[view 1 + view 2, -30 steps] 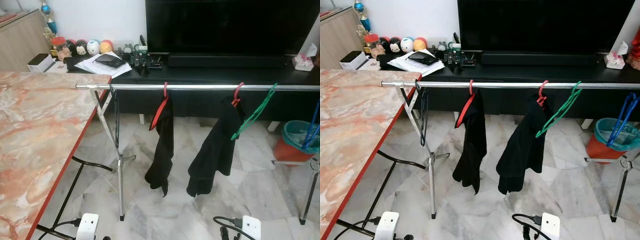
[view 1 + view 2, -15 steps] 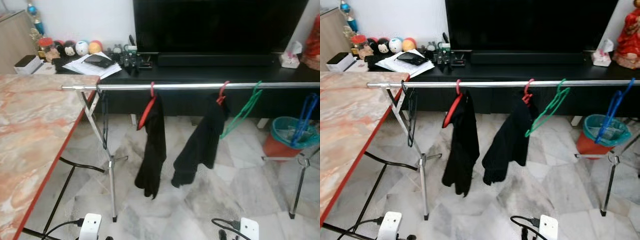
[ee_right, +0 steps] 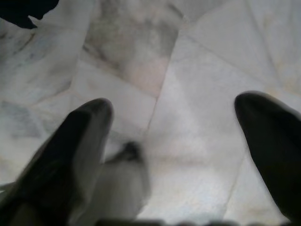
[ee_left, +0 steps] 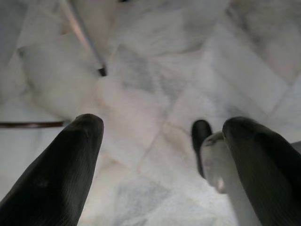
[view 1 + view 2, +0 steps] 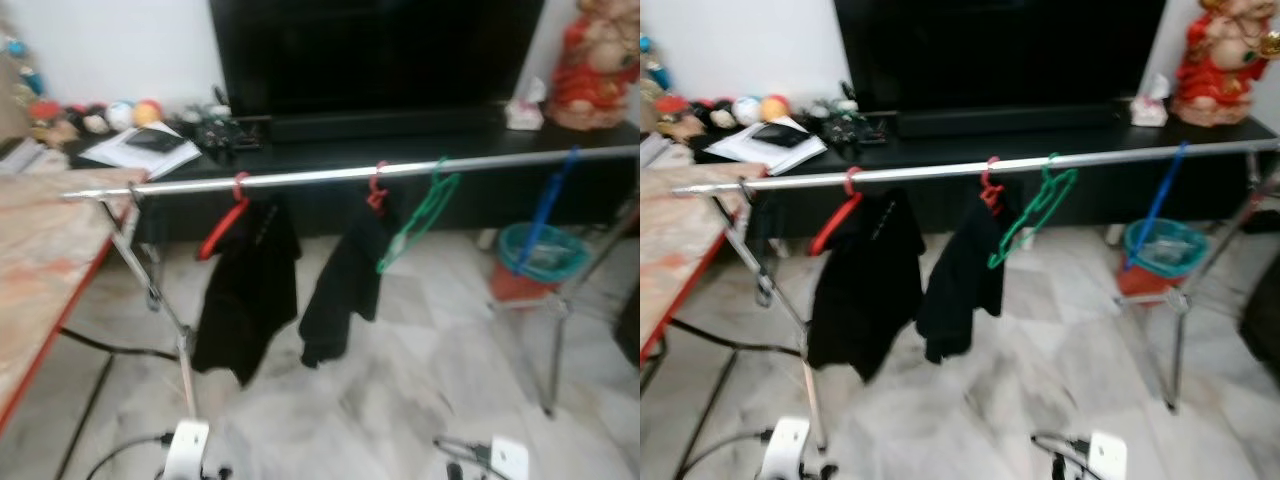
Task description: Hang hanger
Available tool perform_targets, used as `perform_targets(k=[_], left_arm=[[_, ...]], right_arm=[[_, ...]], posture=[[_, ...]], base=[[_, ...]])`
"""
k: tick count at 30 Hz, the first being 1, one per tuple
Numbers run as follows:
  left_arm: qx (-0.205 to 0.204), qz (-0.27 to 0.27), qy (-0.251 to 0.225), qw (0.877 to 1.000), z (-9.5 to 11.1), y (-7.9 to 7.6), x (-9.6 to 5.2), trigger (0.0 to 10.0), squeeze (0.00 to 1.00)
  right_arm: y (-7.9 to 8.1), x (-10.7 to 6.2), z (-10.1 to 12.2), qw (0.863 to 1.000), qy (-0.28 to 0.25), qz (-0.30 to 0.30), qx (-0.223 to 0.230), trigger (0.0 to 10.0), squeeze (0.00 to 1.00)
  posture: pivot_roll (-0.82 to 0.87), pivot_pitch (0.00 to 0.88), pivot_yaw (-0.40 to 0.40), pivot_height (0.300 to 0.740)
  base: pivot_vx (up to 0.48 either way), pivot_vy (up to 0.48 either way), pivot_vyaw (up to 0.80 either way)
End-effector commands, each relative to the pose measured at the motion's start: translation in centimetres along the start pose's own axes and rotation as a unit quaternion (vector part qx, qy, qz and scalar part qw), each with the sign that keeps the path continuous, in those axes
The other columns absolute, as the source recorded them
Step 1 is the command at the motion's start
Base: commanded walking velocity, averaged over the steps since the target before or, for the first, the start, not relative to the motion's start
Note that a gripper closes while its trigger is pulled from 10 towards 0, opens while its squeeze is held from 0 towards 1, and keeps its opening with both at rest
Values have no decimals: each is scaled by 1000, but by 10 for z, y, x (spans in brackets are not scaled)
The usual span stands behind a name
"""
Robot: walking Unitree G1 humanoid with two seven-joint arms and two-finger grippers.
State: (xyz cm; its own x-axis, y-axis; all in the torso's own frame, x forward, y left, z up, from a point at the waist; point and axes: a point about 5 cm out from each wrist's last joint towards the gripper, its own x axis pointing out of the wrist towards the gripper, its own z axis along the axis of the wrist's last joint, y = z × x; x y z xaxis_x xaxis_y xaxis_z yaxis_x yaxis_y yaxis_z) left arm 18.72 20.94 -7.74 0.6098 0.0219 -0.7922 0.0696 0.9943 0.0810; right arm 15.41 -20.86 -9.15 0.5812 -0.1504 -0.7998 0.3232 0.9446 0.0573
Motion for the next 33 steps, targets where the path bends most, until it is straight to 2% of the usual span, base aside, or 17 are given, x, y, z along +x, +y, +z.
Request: perform_targets(k=[1, 13, 21, 22, 25, 27, 28, 31, 33], left_arm=[[7, -7, -11, 1000, 6, -1, 1, 10000, 0], [8, -20, -53, 998, 30, -7, 5, 10000, 0], [16, -24, -118, 993, 61, -8, 6, 10000, 0], [16, -19, -155, 988, 75, -6, 5, 10000, 0], [15, -15, -187, 982, 86, -5, 3, 10000, 0], [20, -17, -239, 971, 105, -4, -1, 10000, 0], [32, -20, -294, 955, 123, -4, -8, 10000, 0], [29, -25, -361, 932, 146, -2, -18, 10000, 0], [35, -30, -388, 920, 156, -3, -24, 10000, 0]], right_arm=[[-3, 0, -1, 1000, 5, -4, 4, 10000, 0], [-3, 0, 1, 1000, 4, -5, 5, 10000, 0], [-3, 0, 1, 1000, 3, -4, 6, 10000, 0], [-4, 0, 2, 1000, 0, -5, 6, 10000, 0], [-4, 0, 3, 1000, -3, -6, 7, 10000, 0], [-5, 0, 3, 1000, -3, -6, 4, 10000, 0], [-5, 0, 3, 1000, -4, -6, 6, 10000, 0], [-5, 0, 4, 1000, -8, -5, 8, 10000, 0], [-5, 0, 5, 1000, -10, -4, 9, 10000, 0]], posture=[[16, 0, 19, 740], [25, 0, 15, 740], [26, 0, 18, 740], [32, 0, 16, 740], [39, 0, 13, 740], [42, 0, 13, 740], [47, 0, 13, 740], [53, 0, 11, 740], [54, 0, 11, 740]], base=[[0, 0, -619], [0, 0, -621], [0, 0, -599], [0, 0, 0], [0, 0, 0], [0, 0, 0], [0, 0, 0], [0, 0, 0], [0, 0, 0]])
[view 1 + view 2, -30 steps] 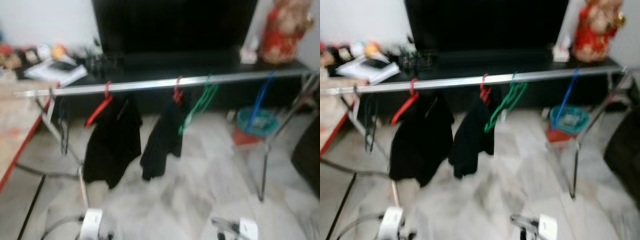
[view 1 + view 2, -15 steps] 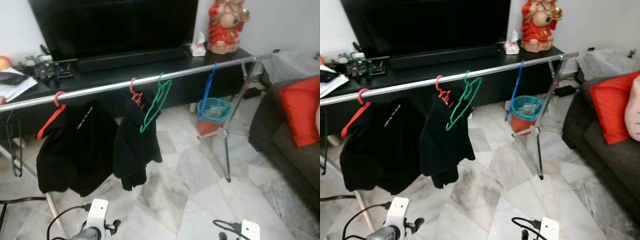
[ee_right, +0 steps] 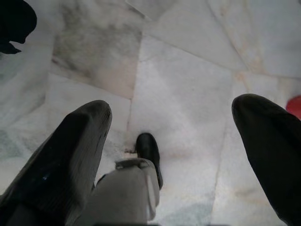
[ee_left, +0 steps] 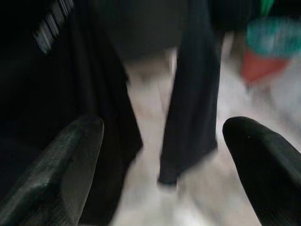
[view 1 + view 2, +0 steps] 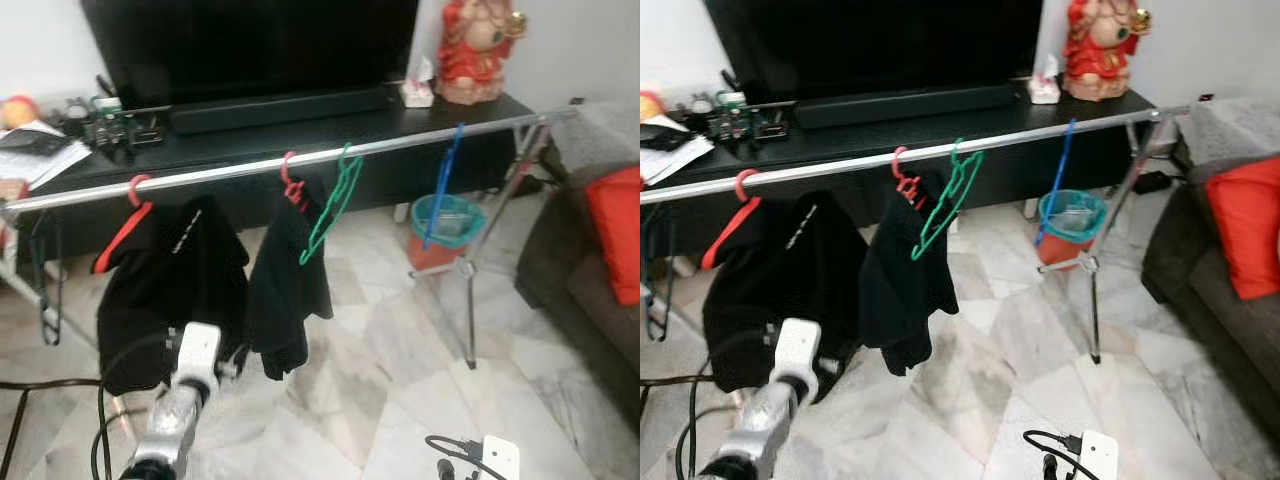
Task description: Hang hanger
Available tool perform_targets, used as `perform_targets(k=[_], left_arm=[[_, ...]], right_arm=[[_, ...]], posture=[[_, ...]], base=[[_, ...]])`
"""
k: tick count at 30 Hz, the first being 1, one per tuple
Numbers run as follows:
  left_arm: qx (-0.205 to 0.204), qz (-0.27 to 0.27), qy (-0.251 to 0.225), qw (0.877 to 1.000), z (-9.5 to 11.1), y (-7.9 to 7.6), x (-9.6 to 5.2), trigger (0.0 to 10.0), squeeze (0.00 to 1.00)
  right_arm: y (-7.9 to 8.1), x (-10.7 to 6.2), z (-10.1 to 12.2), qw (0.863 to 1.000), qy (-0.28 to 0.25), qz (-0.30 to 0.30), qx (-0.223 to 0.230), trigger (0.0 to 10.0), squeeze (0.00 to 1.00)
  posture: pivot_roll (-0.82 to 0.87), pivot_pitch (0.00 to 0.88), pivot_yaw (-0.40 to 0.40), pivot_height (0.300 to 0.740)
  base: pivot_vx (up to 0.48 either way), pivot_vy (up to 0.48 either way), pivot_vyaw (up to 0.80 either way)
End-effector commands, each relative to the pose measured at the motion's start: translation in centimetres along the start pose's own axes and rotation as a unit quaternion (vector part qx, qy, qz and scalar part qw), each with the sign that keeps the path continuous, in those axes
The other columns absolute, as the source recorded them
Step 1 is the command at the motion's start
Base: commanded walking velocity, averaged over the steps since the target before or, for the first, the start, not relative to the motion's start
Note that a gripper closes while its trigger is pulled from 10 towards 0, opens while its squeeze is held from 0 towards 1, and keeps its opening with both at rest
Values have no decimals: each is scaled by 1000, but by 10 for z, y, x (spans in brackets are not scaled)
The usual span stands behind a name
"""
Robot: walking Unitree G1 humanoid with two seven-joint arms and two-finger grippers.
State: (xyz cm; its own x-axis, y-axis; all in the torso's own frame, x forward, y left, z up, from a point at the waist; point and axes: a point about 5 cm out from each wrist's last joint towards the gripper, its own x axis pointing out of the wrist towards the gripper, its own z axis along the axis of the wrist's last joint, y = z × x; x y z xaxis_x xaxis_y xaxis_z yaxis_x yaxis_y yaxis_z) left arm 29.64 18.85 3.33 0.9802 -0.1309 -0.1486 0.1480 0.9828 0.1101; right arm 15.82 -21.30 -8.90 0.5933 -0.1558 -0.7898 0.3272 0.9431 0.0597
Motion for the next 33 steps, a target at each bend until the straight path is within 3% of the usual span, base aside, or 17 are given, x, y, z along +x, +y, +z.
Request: perform_targets(k=[1, 4, 10, 24, 33], left_arm=[[3, -10, -27, 1000, 8, 0, 0, 10000, 0], [0, -40, -81, 996, 32, -14, 7, 10000, 0], [-14, -69, -127, 989, 55, -37, 15, 10000, 0], [-26, -114, -129, 985, 65, -58, 15, 10000, 0], [-14, -153, -129, 980, 70, -73, 13, 10000, 0]], right_arm=[[-3, -1, -1, 1000, -2, -4, 6, 10000, 0], [-3, -1, -1, 1000, -1, -4, 2, 10000, 0], [-4, -1, -1, 1000, 1, -9, 5, 10000, 0], [-5, -1, -1, 1000, -1, -13, 3, 10000, 0], [-4, -1, -3, 1000, 6, -8, 1, 10000, 0]], posture=[[55, 0, 10, 740], [59, 0, 8, 740], [44, 0, 10, 740], [40, 0, 13, 740], [42, 0, 20, 740]], base=[[0, 0, 0], [0, 0, 0], [0, 198, 0], [0, 306, -224], [0, 0, -244]])
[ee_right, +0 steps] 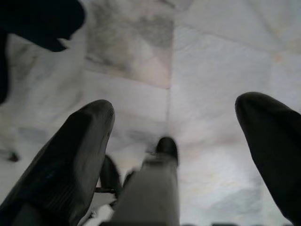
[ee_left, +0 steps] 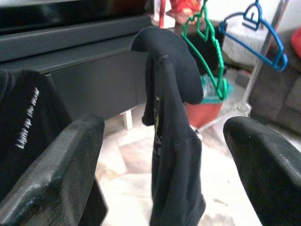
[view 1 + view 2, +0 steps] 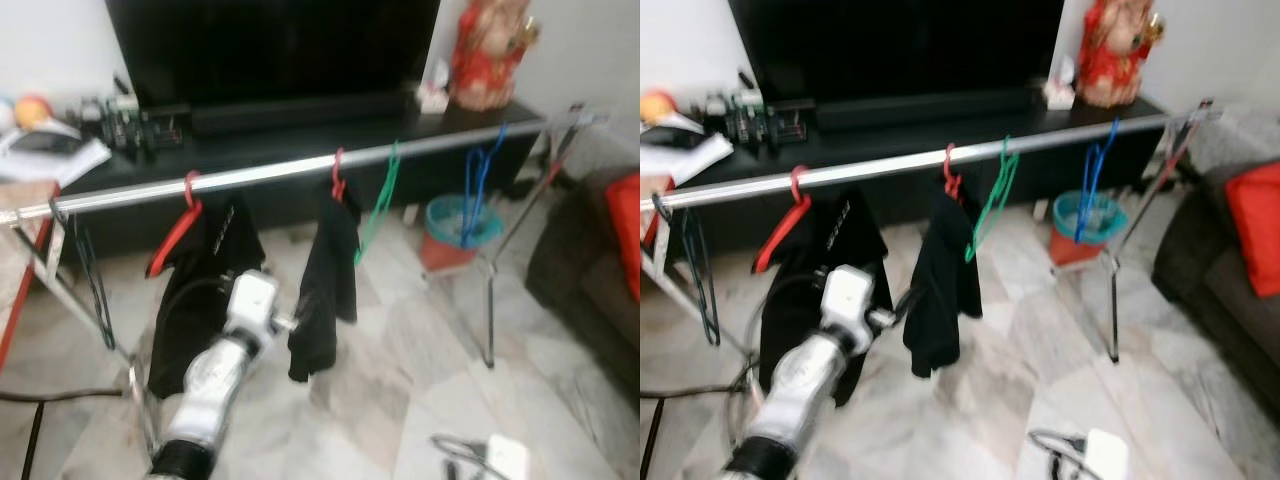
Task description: Hang hanger
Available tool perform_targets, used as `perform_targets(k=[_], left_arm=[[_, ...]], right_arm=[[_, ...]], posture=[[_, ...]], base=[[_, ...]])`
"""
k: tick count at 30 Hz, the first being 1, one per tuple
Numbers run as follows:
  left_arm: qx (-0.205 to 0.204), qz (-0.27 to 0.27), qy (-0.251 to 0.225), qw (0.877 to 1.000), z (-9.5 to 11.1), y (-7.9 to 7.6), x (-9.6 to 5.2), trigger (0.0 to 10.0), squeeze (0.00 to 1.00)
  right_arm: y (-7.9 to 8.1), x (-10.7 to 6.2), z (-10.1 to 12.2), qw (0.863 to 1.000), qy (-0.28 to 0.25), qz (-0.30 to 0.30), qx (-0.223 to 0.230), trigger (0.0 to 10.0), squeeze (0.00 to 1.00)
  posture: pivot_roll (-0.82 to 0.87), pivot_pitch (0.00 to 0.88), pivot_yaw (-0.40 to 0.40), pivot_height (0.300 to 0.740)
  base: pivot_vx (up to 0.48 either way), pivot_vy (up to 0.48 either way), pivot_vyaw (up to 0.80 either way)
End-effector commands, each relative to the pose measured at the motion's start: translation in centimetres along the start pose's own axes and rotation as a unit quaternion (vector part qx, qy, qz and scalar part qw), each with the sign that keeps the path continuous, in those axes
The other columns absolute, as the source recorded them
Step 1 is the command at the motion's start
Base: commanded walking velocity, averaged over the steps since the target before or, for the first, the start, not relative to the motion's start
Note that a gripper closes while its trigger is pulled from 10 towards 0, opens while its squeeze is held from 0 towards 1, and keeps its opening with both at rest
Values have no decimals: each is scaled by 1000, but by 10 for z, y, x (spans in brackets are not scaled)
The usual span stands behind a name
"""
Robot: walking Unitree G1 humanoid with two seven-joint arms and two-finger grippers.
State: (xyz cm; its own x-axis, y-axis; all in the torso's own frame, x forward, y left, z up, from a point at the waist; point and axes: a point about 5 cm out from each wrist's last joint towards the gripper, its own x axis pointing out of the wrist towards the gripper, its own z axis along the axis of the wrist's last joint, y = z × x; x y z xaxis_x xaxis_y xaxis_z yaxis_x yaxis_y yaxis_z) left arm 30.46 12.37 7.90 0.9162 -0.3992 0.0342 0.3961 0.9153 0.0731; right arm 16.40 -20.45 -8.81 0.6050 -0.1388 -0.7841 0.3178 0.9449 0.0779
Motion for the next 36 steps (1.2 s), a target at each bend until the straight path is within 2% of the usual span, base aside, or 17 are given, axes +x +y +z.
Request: perform_targets(k=[1, 16, 27, 36], left_arm=[[-3, -25, -28, 999, 14, -15, 11, 10000, 0], [-8, -40, -28, 999, 19, -25, 12, 10000, 0], [-10, -47, -24, 999, 20, -31, 13, 10000, 0], [-11, -43, -25, 999, 22, -30, 15, 10000, 0]], right_arm=[[-13, -3, -5, 1000, 7, -20, 1, 10000, 0], [-13, -2, -4, 1000, 4, -22, 2, 10000, 0], [-11, -2, -3, 1000, 3, -21, 5, 10000, 0], [-10, -2, -3, 1000, 4, -19, 5, 10000, 0]], posture=[[42, 0, 21, 740], [52, 0, 19, 740], [52, 0, 22, 740], [53, 0, 22, 740]], base=[[0, 0, -419], [0, 0, 0], [279, 0, 0], [298, 0, 0]])
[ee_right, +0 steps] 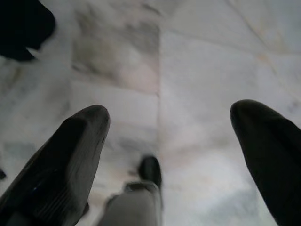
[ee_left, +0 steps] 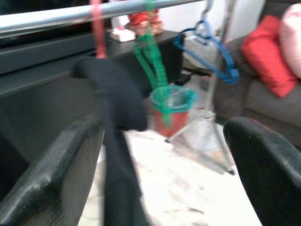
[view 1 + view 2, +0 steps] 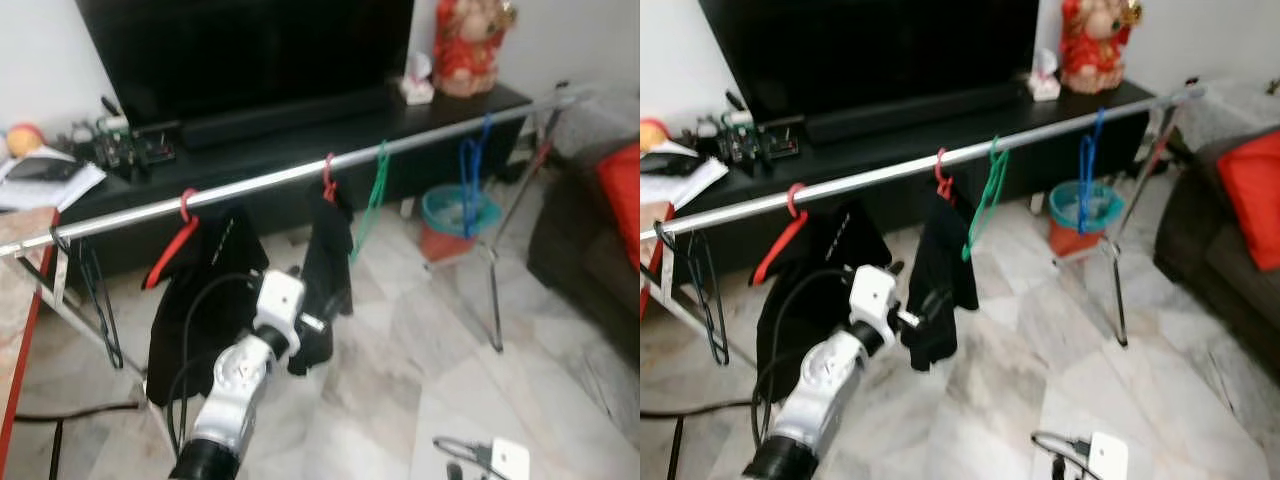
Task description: Hang hanger
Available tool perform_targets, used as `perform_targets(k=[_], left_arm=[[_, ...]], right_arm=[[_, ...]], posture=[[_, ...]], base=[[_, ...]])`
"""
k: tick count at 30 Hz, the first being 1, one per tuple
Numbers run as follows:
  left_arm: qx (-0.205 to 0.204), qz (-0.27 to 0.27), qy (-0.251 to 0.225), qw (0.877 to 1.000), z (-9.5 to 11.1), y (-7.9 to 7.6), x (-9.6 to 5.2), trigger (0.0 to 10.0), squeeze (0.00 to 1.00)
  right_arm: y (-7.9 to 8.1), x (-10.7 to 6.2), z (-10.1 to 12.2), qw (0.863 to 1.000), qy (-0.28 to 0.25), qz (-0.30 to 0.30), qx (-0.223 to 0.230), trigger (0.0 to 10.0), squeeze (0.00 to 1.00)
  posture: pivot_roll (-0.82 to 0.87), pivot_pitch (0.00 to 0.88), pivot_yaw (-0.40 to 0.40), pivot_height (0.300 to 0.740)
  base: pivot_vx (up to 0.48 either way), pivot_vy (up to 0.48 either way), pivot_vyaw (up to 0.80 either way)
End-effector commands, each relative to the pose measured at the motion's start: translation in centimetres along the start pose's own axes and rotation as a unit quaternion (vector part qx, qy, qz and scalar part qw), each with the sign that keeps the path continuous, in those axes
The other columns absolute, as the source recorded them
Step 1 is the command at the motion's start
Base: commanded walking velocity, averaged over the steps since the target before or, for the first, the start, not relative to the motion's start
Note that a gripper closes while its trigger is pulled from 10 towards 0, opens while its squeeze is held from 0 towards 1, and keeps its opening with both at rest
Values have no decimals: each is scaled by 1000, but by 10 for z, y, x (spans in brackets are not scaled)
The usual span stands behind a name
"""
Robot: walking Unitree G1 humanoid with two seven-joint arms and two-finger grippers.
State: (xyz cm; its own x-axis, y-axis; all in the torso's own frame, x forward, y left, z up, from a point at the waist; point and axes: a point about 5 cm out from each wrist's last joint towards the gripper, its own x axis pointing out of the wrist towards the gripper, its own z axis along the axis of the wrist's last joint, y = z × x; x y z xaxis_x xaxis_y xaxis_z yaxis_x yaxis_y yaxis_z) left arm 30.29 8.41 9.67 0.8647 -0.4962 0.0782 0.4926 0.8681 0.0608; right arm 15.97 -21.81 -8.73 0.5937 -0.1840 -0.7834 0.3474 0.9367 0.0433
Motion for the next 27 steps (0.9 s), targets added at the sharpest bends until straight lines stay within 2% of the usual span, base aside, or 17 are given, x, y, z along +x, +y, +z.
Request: perform_targets(k=[1, 27], left_arm=[[-1, 11, 1, 1000, 2, 6, 0, 10000, 0], [-2, 16, 10, 1000, 1, 5, 5, 10000, 0]], right_arm=[[4, -1, -5, 1000, 7, 5, 4, 10000, 0], [5, -1, -5, 1000, 8, 7, 2, 10000, 0]], posture=[[53, 0, 23, 740], [50, 0, 20, 740]], base=[[304, 0, 0], [310, 0, 0]])
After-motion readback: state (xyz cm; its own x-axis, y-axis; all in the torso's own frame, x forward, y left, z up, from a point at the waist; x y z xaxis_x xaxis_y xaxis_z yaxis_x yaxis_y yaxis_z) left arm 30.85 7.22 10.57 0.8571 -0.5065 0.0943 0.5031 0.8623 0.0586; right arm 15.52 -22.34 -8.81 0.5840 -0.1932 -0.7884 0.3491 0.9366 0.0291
